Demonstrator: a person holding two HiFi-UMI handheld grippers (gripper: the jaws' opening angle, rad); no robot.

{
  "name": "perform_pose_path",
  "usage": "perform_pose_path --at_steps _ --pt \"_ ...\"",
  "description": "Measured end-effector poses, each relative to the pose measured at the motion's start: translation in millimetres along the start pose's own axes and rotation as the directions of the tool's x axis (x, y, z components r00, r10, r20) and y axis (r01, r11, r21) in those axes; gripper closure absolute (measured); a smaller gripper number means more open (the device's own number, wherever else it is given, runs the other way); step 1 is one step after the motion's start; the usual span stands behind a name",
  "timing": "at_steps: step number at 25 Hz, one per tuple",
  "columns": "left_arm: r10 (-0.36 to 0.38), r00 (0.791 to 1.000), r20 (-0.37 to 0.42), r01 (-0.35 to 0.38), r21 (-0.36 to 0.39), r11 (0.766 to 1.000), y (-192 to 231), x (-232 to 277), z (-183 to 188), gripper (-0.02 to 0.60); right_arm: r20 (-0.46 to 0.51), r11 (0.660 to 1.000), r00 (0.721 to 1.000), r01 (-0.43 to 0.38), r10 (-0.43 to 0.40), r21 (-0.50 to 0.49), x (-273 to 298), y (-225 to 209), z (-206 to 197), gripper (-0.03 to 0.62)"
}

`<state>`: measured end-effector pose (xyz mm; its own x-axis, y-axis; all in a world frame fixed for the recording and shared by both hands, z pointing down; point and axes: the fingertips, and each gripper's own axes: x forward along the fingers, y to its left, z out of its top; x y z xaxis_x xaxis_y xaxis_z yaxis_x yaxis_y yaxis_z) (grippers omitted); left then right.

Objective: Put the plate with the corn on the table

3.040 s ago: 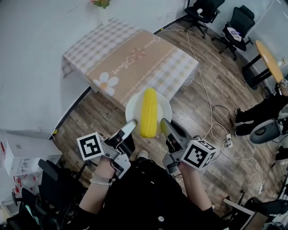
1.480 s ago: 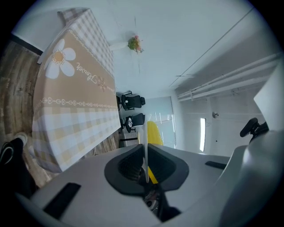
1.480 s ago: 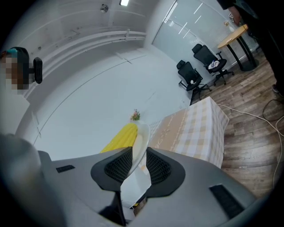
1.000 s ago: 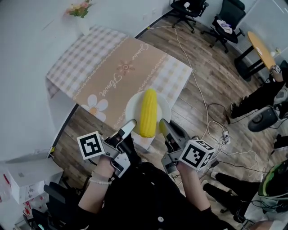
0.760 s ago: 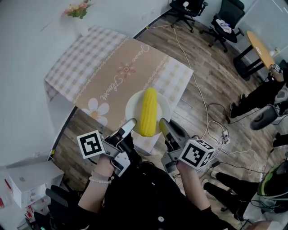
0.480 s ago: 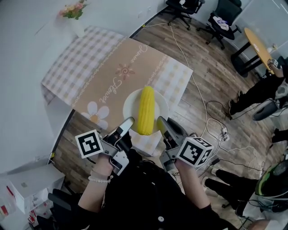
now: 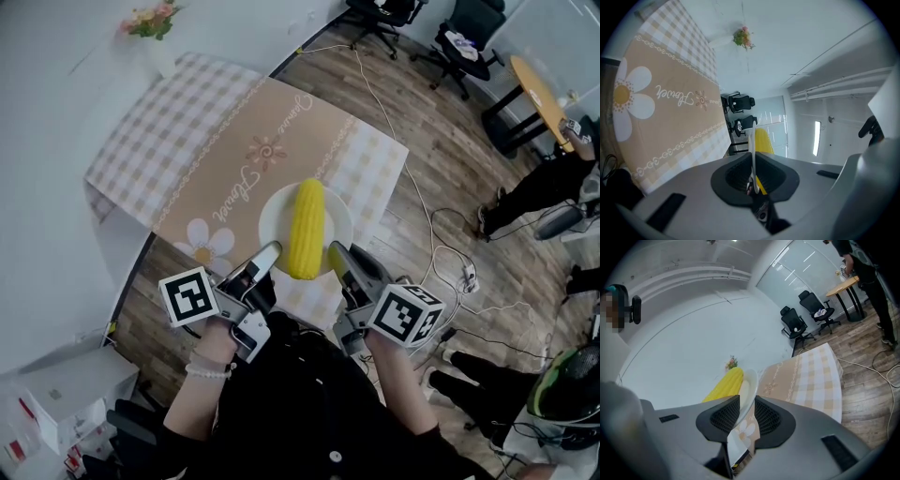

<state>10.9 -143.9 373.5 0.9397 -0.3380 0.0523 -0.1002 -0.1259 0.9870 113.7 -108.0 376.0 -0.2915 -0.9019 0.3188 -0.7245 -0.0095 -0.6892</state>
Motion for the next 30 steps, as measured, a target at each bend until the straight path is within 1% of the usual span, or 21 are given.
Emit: perform_pose_path --at_steps 6,10,13,16,22,30 --pt "0.021 1.0 -0.022 -0.021 0.015 1.0 7 1 3 0.554 -0.003 1.0 1.0 0.02 -0.02 -0.001 4 -3 -2 0.468" --pt "0.019 0.999 -0.031 -0.019 0.003 1.0 11 4 7 0.554 -0.01 0.999 0.999 0.036 -0.036 -0.009 10 -5 -2 0.467" --pt "0.035 0.999 -0.032 -0.035 0.007 0.999 18 6 10 0.555 -0.024 0.999 0.999 0.046 -0.047 -0.015 15 -9 -3 0.467" --pt "0.047 0.999 -0.02 -0.047 0.004 0.999 24 9 14 0.555 -0.042 0.999 0.998 0.043 -0.044 -0.021 22 -12 -2 0.468" --pt "0.061 0.998 0.015 -0.061 -0.034 0.998 34 14 10 0.555 -0.094 0.999 0.995 0.022 -0.025 -0.036 26 -22 -1 0.468" --pt "0.083 0.994 0.071 -0.081 -0.038 0.996 44 25 8 0.557 -0.161 0.998 0.987 -0.012 0.002 -0.057 34 -37 1 0.468"
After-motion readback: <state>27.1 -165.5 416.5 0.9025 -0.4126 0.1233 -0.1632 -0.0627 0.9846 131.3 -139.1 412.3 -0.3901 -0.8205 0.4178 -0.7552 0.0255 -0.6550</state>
